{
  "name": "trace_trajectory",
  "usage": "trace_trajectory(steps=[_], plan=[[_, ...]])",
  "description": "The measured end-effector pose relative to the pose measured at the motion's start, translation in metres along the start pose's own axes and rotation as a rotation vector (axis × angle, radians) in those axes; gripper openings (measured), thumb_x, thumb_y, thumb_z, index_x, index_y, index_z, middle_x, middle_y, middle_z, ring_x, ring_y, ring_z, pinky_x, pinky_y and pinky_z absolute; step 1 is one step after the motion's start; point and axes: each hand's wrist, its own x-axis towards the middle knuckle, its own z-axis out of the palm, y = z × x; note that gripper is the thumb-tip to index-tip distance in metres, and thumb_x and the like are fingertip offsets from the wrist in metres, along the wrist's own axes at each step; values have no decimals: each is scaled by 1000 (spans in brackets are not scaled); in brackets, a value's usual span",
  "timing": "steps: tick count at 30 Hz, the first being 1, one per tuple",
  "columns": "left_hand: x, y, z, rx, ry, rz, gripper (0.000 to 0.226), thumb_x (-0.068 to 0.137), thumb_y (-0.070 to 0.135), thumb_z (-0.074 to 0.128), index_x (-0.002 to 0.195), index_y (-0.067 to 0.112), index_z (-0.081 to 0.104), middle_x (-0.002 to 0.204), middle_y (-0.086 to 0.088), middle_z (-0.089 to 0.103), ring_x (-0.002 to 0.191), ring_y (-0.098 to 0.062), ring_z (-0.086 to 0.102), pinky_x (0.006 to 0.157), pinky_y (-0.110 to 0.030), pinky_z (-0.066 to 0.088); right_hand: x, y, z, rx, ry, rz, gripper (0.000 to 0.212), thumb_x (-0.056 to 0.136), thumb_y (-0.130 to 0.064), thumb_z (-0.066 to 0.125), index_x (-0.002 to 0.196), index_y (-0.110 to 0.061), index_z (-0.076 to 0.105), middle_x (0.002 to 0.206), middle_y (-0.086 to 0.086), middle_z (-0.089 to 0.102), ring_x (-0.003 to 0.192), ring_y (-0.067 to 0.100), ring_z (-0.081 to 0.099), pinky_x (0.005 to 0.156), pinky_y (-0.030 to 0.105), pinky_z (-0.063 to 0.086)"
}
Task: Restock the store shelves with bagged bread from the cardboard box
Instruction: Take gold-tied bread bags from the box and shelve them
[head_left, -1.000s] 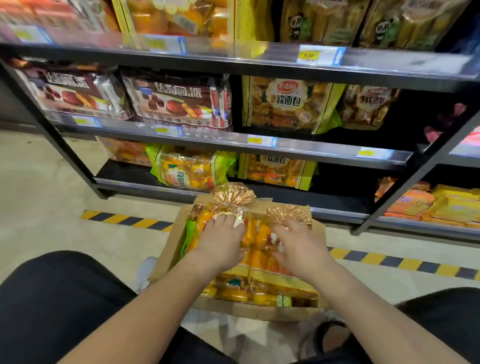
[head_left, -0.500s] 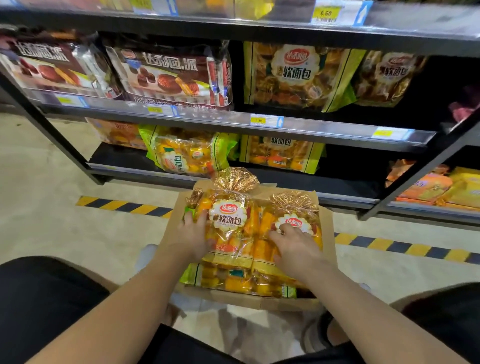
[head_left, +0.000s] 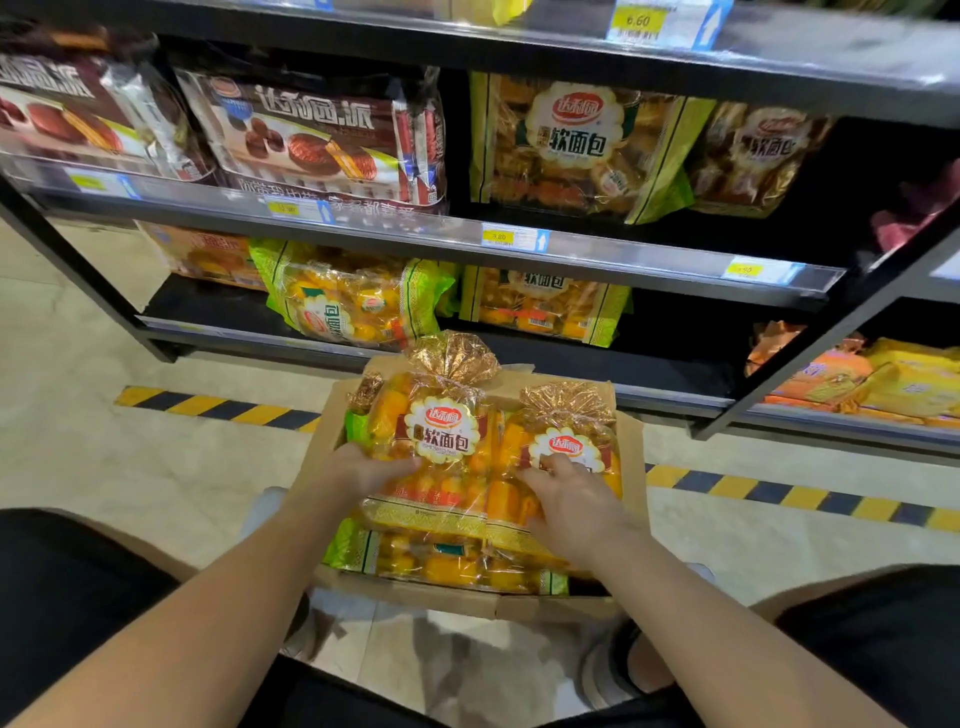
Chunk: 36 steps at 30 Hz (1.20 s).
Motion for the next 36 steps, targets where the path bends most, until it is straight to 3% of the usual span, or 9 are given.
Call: trace_trajectory(steps=[5,9,14,19,24,26,30,32,36], plan=[[-46,27,-1,-142,-35,14,136,21,73,94,139,15,59,131,-9,69,116,-32,68,104,-54,53,-3,14,2,153,12,98,62,98,-39,60,154,-32,34,154,2,37,138,26,43,109,40,43],[-76,43,8,-139,16,66,75,70,56,88,127,17,60,121,-4,66,120,-33,64,107,-50,49,-3,37,12,389,12,473,71,94,-50,64,150,-21,31,147,8,42,133,28,49,105,41,47],[-75,40,12,-222,44,110,52,79,54,82,117,28,56,122,-7,67,116,-33,64,107,-53,49,16,53,15,753,-19,735,77,87,-55,71,142,-9,42,138,12,56,126,30,57,95,37,50],[-72,42,10,-242,62,133,65,82,47,82,134,17,57,127,-8,68,112,-30,65,102,-48,52,35,72,58,910,-89,836,100,62,-74,77,141,-19,52,138,10,59,130,32,54,109,47,46],[-70,44,10,-224,68,126,75,82,46,82,144,15,51,133,-10,65,114,-30,63,101,-44,50,32,66,50,886,-106,802,93,56,-72,82,130,-21,59,133,6,64,125,29,59,107,43,48],[-71,44,9,-227,76,120,71,81,45,83,140,17,55,131,-9,67,116,-32,64,103,-47,51,35,74,61,971,-96,806,110,35,-72,85,128,-20,60,129,7,65,122,31,61,104,48,51],[-79,48,8,-228,64,143,43,86,36,81,120,21,60,117,-6,69,103,-27,65,88,-38,51,35,87,75,1226,-90,840,129,6,-62,96,122,-18,63,121,10,70,111,35,68,96,56,55],[-84,47,8,-226,55,148,47,84,37,82,124,20,62,117,-6,71,101,-26,68,87,-39,53,23,76,58,1317,-55,811,117,13,-59,98,118,-18,65,116,10,72,105,35,70,93,56,57],[-93,44,6,-250,52,161,60,80,39,85,132,18,63,118,-6,73,104,-26,70,91,-40,56,3,62,32,1430,37,745,84,52,-44,100,120,-13,63,111,11,74,98,33,73,89,55,59]])
